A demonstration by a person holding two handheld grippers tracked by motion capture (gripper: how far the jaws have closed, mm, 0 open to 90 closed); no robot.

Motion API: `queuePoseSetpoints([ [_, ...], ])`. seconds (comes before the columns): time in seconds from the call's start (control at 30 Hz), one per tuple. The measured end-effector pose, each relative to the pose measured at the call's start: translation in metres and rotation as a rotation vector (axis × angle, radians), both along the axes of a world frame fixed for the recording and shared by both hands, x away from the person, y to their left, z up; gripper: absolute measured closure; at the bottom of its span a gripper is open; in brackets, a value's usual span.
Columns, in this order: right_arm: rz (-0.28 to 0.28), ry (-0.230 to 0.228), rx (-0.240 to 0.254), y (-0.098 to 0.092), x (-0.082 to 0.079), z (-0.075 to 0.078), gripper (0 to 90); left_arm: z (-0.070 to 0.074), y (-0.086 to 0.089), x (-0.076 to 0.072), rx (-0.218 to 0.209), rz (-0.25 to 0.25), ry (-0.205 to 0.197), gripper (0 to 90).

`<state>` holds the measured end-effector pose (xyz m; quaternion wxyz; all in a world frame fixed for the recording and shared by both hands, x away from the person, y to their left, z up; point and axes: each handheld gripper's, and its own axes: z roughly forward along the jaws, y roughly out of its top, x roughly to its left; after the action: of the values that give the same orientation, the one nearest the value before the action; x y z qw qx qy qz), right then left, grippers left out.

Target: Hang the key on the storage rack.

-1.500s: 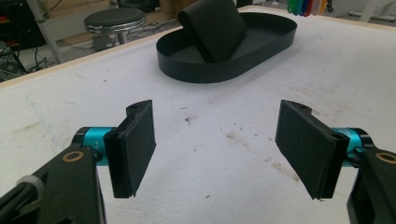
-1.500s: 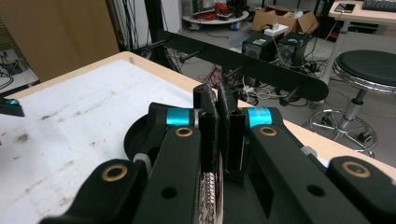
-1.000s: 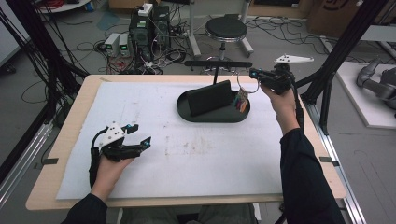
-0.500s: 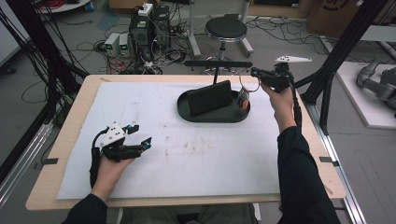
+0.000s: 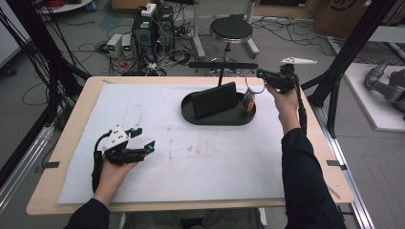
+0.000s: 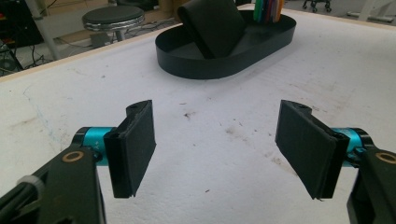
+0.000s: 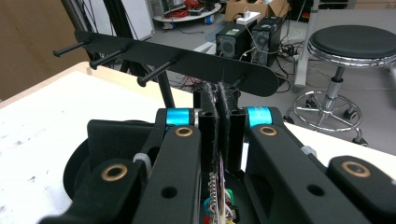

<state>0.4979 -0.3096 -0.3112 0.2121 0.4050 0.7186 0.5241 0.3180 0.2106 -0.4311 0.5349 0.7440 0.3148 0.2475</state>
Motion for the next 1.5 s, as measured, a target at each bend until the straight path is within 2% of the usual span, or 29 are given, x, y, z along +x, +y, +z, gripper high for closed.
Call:
queuePoseSetpoints([
  [0.47,-0.005,-0.001,-0.018,-0.001,0.002,-0.003,87.9,0.000,0.000,-0.001,0.000,0.002,-0.001,28.5],
  [0.67,-0.036,0.000,-0.058,0.001,0.002,-0.003,86.1,0.000,0.001,-0.001,-0.003,0.000,0.000,28.5],
  [0.83,-0.084,-0.004,-0.090,0.002,0.001,-0.003,78.4,0.000,0.000,-0.001,-0.001,-0.005,0.000,28.5],
  [0.9,-0.100,-0.008,-0.081,0.000,0.000,-0.001,75.9,0.000,0.000,-0.001,0.000,-0.005,0.001,28.5],
  [1.0,-0.121,-0.012,-0.081,-0.004,-0.005,0.003,67.3,0.000,0.000,0.000,0.001,-0.007,0.001,28.5],
  [1.03,-0.121,-0.012,-0.081,-0.004,-0.005,0.003,67.3,0.000,0.000,0.000,0.001,-0.007,0.001,28.5],
  [1.07,-0.130,-0.027,-0.106,-0.006,-0.009,0.005,60.2,0.000,0.000,0.000,0.003,-0.007,0.001,28.6],
  [1.23,-0.111,-0.038,-0.127,-0.009,-0.023,0.012,47.7,0.001,-0.002,0.004,0.004,-0.007,-0.001,28.5],
  [1.27,-0.111,-0.038,-0.127,-0.009,-0.023,0.012,47.7,0.001,-0.002,0.004,0.004,-0.007,-0.001,28.5],
  [1.43,-0.054,-0.012,-0.122,-0.012,-0.045,0.020,41.6,0.002,-0.005,0.009,0.006,-0.009,-0.005,28.5],
  [1.5,-0.040,-0.056,-0.113,-0.013,-0.056,0.021,42.2,0.003,-0.006,0.011,0.007,-0.012,-0.007,28.5],
])
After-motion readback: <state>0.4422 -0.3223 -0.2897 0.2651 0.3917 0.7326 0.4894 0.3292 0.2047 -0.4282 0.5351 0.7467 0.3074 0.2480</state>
